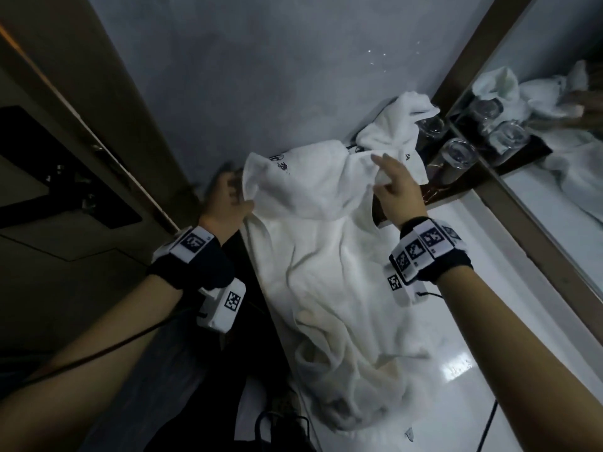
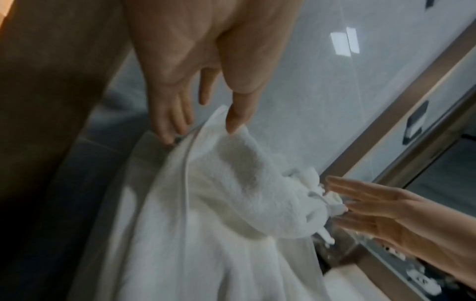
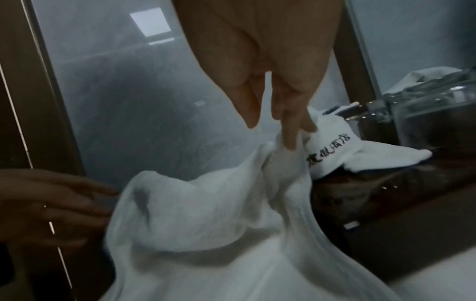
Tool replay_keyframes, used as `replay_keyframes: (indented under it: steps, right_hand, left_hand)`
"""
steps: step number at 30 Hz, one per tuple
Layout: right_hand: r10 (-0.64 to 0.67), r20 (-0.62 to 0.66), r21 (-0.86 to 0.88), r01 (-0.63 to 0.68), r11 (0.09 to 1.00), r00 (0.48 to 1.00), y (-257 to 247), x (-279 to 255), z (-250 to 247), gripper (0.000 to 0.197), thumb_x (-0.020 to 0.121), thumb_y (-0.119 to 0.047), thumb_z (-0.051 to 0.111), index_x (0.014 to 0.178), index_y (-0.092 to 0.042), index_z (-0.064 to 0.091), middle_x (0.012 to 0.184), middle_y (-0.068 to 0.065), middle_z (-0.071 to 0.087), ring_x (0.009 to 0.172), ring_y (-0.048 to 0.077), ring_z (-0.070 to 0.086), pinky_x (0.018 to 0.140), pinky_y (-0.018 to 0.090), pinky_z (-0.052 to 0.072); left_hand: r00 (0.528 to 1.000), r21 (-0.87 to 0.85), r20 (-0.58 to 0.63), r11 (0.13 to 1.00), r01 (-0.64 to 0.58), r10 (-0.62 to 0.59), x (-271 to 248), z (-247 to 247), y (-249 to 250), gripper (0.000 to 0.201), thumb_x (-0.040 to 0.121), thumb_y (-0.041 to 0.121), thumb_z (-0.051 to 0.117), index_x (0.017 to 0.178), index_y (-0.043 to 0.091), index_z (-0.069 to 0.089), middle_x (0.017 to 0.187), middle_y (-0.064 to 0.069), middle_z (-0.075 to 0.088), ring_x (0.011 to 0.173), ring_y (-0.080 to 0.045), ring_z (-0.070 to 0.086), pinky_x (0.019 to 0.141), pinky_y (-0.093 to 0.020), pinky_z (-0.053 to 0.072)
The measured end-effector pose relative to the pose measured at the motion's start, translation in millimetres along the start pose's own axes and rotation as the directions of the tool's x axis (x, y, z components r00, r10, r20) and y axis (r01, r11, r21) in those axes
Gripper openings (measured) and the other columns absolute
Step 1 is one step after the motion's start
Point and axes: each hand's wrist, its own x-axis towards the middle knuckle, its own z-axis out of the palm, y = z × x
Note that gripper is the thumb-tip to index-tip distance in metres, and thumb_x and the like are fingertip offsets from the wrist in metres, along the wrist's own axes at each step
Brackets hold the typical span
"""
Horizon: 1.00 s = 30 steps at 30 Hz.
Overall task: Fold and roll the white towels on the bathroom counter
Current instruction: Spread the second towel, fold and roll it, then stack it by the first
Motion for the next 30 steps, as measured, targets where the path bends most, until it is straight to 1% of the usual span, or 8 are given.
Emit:
replay_keyframes:
  steps: [3,6,12,17,21,25,27,30]
  right_hand:
    - [0.126,0.06,-0.094,-0.12,0.988,0.99,20.6,-18.6,5.6,0.055,0.087,0.0,0.054,0.14,-0.01,0.04,0.143,0.018,0.04,0.134,0.03,0.035,0.11,0.031,0.027]
    - [0.321,0.057,-0.053,-0.318,0.947,0.946,40.5,-47.3,8.3,0.063,0.086,-0.008,0.062,0.142,-0.009,0.034,0.142,0.02,0.034,0.128,0.033,0.04,0.108,0.032,0.032]
    - [0.612,0.157,-0.137,-0.597,0.79,0.775,66.8,-104.1,11.4,0.081,0.078,-0.034,0.073,0.139,-0.004,0.029,0.139,0.019,0.03,0.125,0.036,0.04,0.102,0.036,0.037]
    - [0.639,0.138,-0.191,-0.612,0.767,0.757,81.6,-137.4,12.8,0.086,0.074,-0.048,0.072,0.135,-0.002,0.033,0.133,0.018,0.035,0.122,0.035,0.044,0.103,0.041,0.039]
    - [0.636,0.139,-0.183,-0.612,0.77,0.759,93.3,-163.9,11.4,0.08,0.071,-0.063,0.065,0.12,-0.003,0.043,0.12,0.016,0.051,0.112,0.032,0.051,0.096,0.043,0.044]
    - [0.653,0.225,-0.289,-0.591,0.753,0.723,99.5,-193.5,2.3,0.079,0.07,-0.077,0.051,0.103,-0.006,0.056,0.101,0.01,0.062,0.095,0.028,0.057,0.08,0.033,0.044]
    - [0.626,0.287,-0.271,-0.565,0.779,0.725,104.1,-208.5,-5.6,0.075,0.068,-0.075,0.056,0.105,-0.01,0.058,0.099,0.002,0.063,0.093,0.024,0.056,0.08,0.031,0.042]
    - [0.559,0.434,-0.073,-0.591,0.803,0.707,109.7,-227.0,-21.6,0.069,0.059,-0.061,0.076,0.111,-0.019,0.058,0.098,-0.011,0.068,0.1,0.011,0.057,0.083,0.025,0.039]
  left_hand:
    - [1.0,0.25,0.016,0.968,0.006,-0.011,-26.5,2.2,-31.4,0.054,0.078,-0.008,0.064,0.125,-0.008,0.037,0.118,-0.027,0.052,0.104,-0.032,0.055,0.086,-0.034,0.05]
    - [0.99,0.382,0.077,0.921,0.079,-0.117,-55.9,7.6,-54.8,0.054,0.075,-0.001,0.069,0.121,-0.006,0.041,0.119,-0.032,0.046,0.108,-0.041,0.051,0.095,-0.046,0.045]
    - [0.972,0.506,0.22,0.861,-0.047,-0.077,-118.6,37.8,-62.7,0.059,0.073,0.006,0.069,0.126,0.004,0.042,0.128,-0.022,0.03,0.121,-0.036,0.034,0.102,-0.027,0.028]
    - [0.955,0.552,0.297,0.817,-0.168,-0.004,-159.3,53.0,-65.0,0.052,0.075,0.01,0.066,0.121,0.006,0.044,0.12,-0.019,0.032,0.112,-0.036,0.041,0.096,-0.045,0.042]
    - [0.946,0.399,0.316,0.915,-0.06,-0.076,-191.8,58.8,-76.7,0.038,0.084,0.01,0.059,0.115,-0.001,0.042,0.12,-0.02,0.036,0.106,-0.034,0.049,0.092,-0.022,0.037]
    - [0.875,0.22,0.471,0.976,0.002,-0.108,-215.6,62.3,-90.0,0.078,0.081,0.005,0.062,0.142,0.017,0.016,0.127,0.011,0.039,0.11,-0.001,0.045,0.081,-0.001,0.033]
    - [0.839,0.105,0.532,0.993,0.063,-0.109,-220.6,62.5,-97.0,0.093,0.078,-0.002,0.065,0.143,0.026,0.005,0.116,0.029,0.041,0.103,0.017,0.044,0.078,0.005,0.038]
    - [0.808,0.051,0.586,0.998,0.03,-0.054,-225.0,61.0,-105.6,0.096,0.071,-0.009,0.069,0.133,0.031,0.009,0.119,0.025,0.039,0.112,0.01,0.043,0.082,0.001,0.042]
